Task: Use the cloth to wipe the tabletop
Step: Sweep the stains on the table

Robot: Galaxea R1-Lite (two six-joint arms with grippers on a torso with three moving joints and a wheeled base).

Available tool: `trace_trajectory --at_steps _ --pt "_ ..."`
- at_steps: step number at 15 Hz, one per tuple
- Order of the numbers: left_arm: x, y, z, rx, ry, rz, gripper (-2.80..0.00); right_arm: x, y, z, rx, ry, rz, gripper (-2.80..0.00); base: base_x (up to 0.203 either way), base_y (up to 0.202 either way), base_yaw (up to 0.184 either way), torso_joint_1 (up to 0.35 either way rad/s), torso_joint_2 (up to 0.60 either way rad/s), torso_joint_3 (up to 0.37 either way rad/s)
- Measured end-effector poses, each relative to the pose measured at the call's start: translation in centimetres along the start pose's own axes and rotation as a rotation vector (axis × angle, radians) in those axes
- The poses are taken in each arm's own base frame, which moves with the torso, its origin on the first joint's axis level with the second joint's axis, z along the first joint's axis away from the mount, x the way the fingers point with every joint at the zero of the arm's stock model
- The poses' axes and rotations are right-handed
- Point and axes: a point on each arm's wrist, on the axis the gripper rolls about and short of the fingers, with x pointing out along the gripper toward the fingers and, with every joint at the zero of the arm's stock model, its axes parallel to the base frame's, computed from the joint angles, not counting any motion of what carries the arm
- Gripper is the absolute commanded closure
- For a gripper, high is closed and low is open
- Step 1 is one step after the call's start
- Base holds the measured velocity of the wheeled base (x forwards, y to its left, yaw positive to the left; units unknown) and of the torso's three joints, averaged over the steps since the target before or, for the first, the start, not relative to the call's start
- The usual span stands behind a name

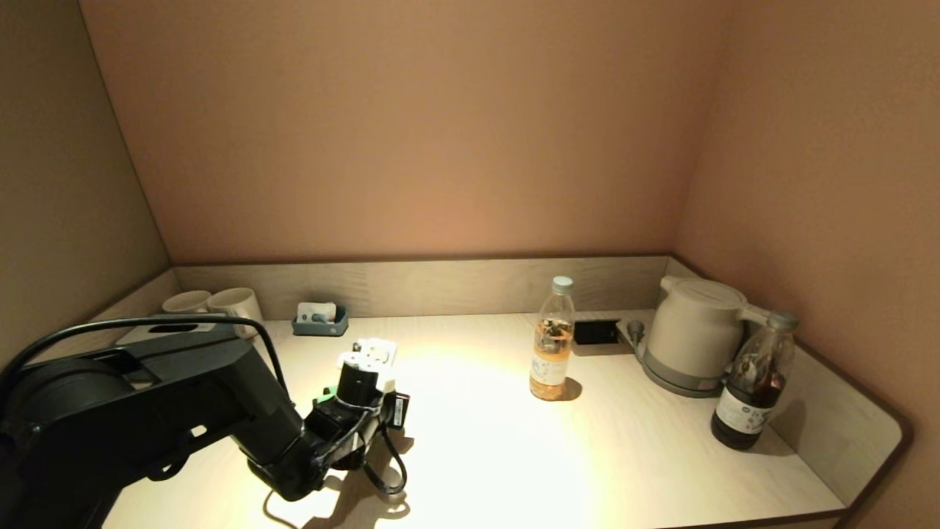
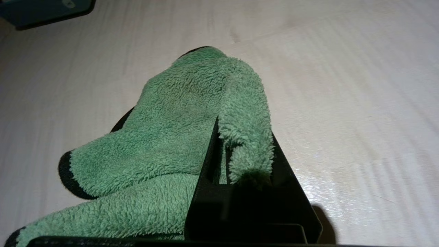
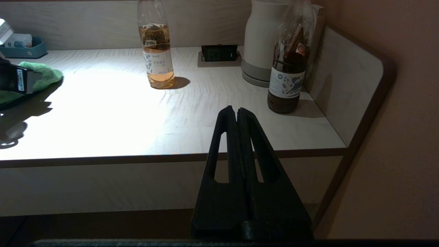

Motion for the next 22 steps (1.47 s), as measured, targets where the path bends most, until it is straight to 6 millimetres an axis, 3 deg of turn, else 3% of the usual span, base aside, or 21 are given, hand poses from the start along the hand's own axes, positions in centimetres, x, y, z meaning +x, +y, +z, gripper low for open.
trace_trajectory --at_steps 3,6,8,11,14,18,22 --pt "-0.9 -3.3 0.6 0.031 -0.017 -0.052 0.00 0.0 0.0 0.0 0.000 0.000 0.000 0.00 0.000 0.000 0.000 0.000 0.00 0.000" --pt "-3.9 -8.1 0.5 0.079 -0.050 -0.142 0.00 0.0 0.0 0.0 0.000 0.001 -0.001 0.00 0.000 0.000 0.000 0.000 0.00 0.000" --pt "-5.6 -9.8 0.1 0.100 -0.059 -0.170 0.00 0.0 0.0 0.0 0.000 0.000 -0.001 0.00 0.000 0.000 0.000 0.000 0.00 0.000" --pt "-9.9 -12.6 -0.6 0.151 -0.074 -0.252 0.00 0.0 0.0 0.0 0.000 0.001 0.001 0.00 0.000 0.000 0.000 0.000 0.00 0.000" --pt "-12.0 -11.5 -1.9 0.180 -0.040 -0.268 0.00 0.0 0.0 0.0 0.000 0.000 0.000 0.00 0.000 0.000 0.000 0.000 0.00 0.000" --pt "-13.9 -8.4 -4.6 0.186 -0.013 -0.257 0.00 0.0 0.0 0.0 0.000 0.000 0.000 0.00 0.000 0.000 0.000 0.000 0.00 0.000" --pt "-12.3 -2.8 -5.2 0.094 -0.028 -0.130 0.00 0.0 0.0 0.0 0.000 0.000 0.000 0.00 0.000 0.000 0.000 0.000 0.00 0.000"
